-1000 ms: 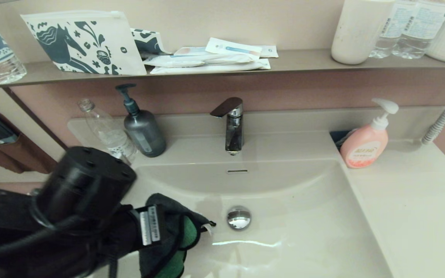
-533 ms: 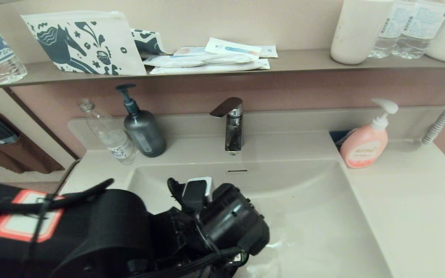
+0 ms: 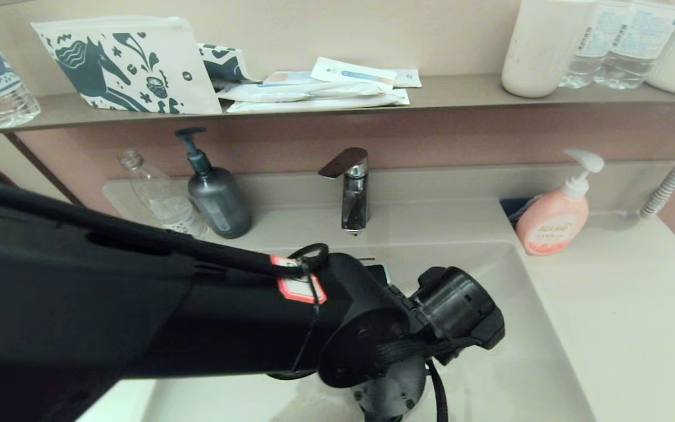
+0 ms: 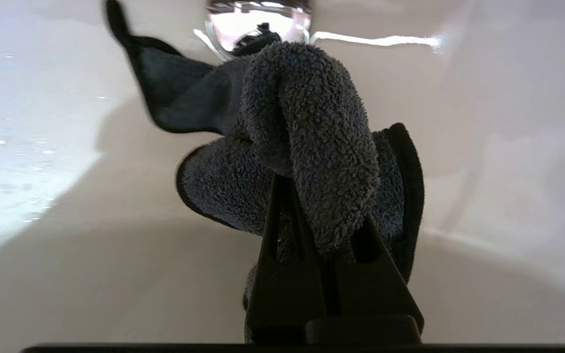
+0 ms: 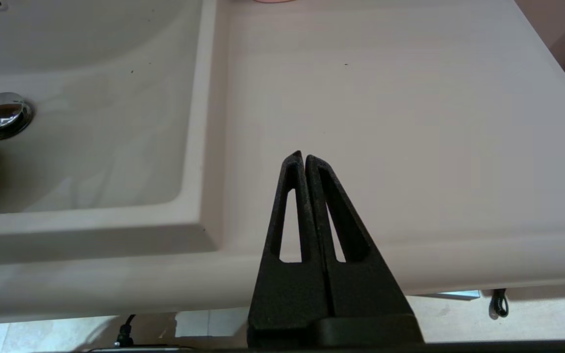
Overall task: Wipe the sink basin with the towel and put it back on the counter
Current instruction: Wipe the sink
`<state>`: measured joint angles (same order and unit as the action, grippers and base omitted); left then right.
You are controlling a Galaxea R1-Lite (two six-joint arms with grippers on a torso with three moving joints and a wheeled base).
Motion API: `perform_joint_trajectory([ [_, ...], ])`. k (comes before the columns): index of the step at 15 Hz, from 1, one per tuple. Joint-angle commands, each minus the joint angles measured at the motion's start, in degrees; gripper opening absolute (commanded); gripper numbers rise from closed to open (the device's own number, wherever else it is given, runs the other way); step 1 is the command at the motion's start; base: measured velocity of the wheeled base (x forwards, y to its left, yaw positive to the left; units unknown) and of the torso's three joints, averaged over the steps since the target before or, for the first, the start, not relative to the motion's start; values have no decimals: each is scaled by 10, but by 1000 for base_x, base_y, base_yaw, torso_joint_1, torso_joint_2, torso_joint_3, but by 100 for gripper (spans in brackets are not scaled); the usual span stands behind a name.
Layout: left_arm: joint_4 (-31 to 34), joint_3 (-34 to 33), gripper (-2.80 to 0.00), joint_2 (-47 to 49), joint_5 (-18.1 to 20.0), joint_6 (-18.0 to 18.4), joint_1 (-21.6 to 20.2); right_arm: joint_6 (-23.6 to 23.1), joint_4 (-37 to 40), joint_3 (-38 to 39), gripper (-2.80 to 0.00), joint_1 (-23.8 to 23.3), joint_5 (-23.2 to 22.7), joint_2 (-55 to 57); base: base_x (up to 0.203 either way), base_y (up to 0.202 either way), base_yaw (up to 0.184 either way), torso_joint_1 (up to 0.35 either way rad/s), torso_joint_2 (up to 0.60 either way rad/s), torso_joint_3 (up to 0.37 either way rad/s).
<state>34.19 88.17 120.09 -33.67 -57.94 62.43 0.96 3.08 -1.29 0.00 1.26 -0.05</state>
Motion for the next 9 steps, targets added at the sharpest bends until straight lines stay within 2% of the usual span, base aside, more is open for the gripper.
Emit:
perform_joint_trajectory([
  [1, 20, 47, -280, 57, -2, -11, 1, 0, 0, 0, -280, 0, 0, 0, 0, 0, 0, 0, 0, 0],
  [3, 78, 87, -280, 86, 15, -40, 11, 0, 0, 0, -280, 0, 0, 0, 0, 0, 0, 0, 0, 0],
  [5, 101, 110, -280, 109, 56, -71, 22, 0, 1, 0, -280, 0, 0, 0, 0, 0, 0, 0, 0, 0],
  [9, 111, 177, -280, 148, 62, -108, 37, 0, 1, 0, -280, 0, 0, 0, 0, 0, 0, 0, 0, 0],
])
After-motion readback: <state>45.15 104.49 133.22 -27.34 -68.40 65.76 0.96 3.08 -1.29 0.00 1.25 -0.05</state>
